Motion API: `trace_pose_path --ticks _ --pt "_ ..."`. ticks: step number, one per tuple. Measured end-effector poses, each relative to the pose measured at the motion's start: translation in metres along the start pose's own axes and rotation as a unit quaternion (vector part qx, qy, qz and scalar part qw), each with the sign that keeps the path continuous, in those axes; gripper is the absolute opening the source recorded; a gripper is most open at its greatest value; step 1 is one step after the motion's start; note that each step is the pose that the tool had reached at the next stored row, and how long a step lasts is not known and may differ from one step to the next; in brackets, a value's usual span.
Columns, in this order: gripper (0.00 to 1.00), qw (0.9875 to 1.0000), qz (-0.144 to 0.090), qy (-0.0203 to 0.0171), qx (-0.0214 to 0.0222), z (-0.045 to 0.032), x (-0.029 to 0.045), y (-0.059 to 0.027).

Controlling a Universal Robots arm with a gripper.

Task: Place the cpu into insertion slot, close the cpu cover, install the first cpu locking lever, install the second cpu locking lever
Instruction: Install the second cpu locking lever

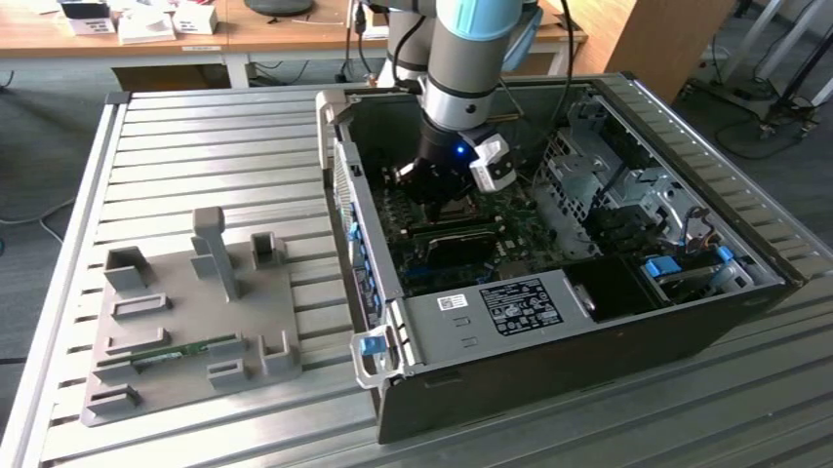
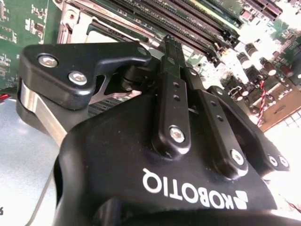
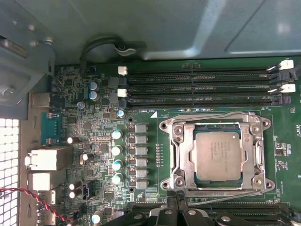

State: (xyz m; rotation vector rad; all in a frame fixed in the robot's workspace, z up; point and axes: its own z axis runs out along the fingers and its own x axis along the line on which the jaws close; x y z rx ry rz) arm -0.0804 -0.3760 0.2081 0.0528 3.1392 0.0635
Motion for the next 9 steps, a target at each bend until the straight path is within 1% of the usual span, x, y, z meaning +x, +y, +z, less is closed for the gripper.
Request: trace_pose_path --ticks 3,4,5,7,9 --pt "0.11 1.0 0.0 0.0001 -0.0002 0.0009 0.0001 -0.0001" --pt "0.11 1.0 0.0 0.0001 -0.001 0.0013 0.0002 -0.0001" --pt "0.11 1.0 0.0 0.0002 -0.0024 0.0016 0.0003 -0.0002" --pt "0.11 1.0 0.0 0.0003 -0.007 0.0022 0.0002 -0.0001" --pt "0.11 1.0 0.0 0.0004 -0.01 0.0026 0.0002 -0.0001"
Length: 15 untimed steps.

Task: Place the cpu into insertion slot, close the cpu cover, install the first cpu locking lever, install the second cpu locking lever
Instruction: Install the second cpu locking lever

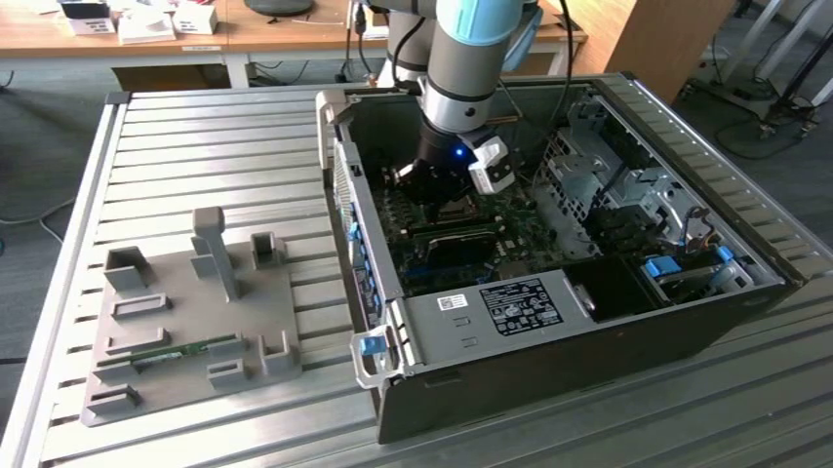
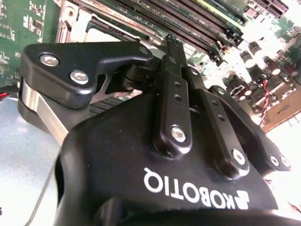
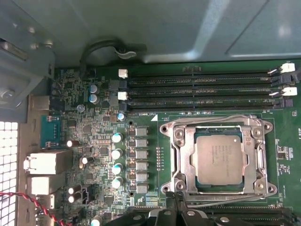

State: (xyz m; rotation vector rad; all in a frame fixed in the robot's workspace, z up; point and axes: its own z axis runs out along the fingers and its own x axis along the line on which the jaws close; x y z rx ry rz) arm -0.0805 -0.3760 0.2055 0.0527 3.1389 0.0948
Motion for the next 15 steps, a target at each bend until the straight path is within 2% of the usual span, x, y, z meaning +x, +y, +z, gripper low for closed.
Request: trace_pose_path --ticks 2,11,15 --pt "0.11 1.0 0.0 0.0001 -0.0028 0.0006 0.0 0.0" --pt "0.11 1.0 0.0 0.0002 -0.0041 0.0032 0.0001 -0.0002" --pt "0.11 1.0 0.0 0.0001 -0.0073 0.0039 0.001 -0.0002"
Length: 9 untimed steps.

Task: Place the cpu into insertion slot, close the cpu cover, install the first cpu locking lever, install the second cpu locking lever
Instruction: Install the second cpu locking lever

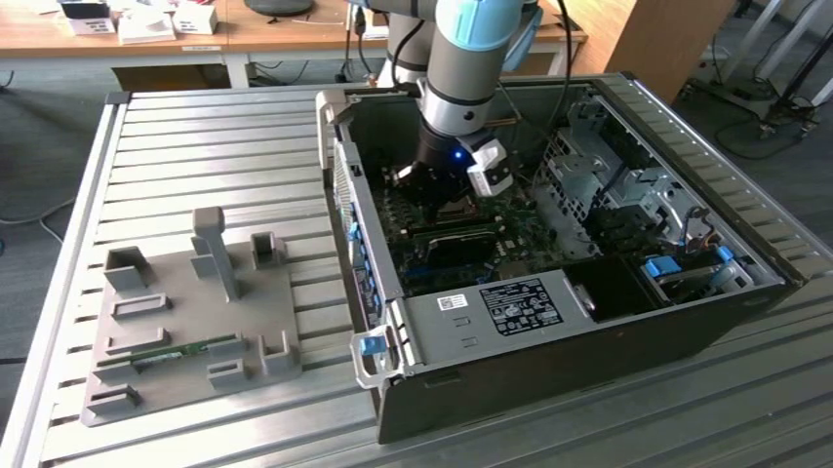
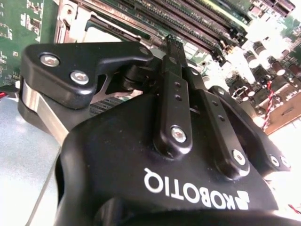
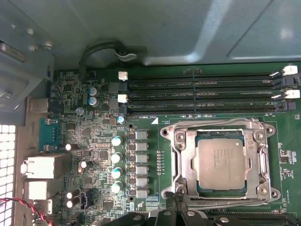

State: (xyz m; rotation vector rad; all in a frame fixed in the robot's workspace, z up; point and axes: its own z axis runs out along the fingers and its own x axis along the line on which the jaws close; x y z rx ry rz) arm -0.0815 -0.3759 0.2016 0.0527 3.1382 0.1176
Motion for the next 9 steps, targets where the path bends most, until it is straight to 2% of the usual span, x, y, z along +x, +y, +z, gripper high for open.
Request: trace_pose_path --ticks 3,9 --pt "0.11 1.0 0.0 0.0001 -0.0026 0.0006 0.0015 -0.0001" --pt "0.11 1.0 0.0 0.0002 -0.0044 0.0016 0.0031 -0.0002"
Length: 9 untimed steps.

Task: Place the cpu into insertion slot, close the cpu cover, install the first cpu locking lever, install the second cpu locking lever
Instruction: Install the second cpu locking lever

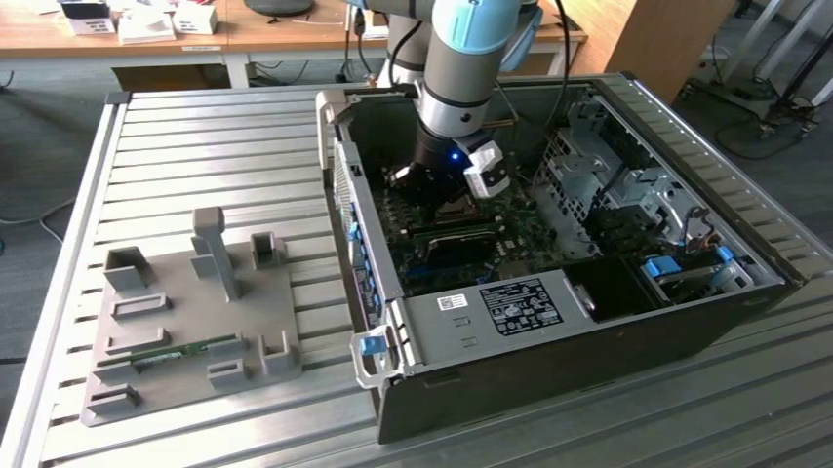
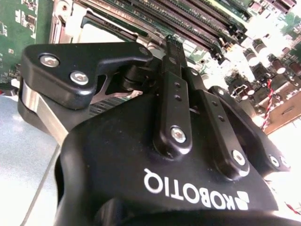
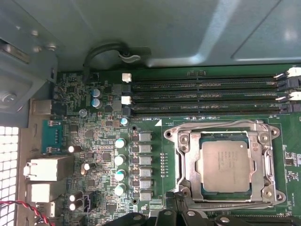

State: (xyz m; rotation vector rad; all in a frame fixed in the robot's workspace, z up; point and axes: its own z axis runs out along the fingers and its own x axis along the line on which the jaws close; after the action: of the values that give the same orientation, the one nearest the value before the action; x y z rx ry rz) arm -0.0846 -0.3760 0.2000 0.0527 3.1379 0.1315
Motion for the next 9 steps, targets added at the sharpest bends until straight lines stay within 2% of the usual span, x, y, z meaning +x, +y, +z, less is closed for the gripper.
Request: trace_pose_path --ticks 9 --pt "0.11 1.0 0.0 0.0 -0.0005 0.0021 0.0014 -0.0002"
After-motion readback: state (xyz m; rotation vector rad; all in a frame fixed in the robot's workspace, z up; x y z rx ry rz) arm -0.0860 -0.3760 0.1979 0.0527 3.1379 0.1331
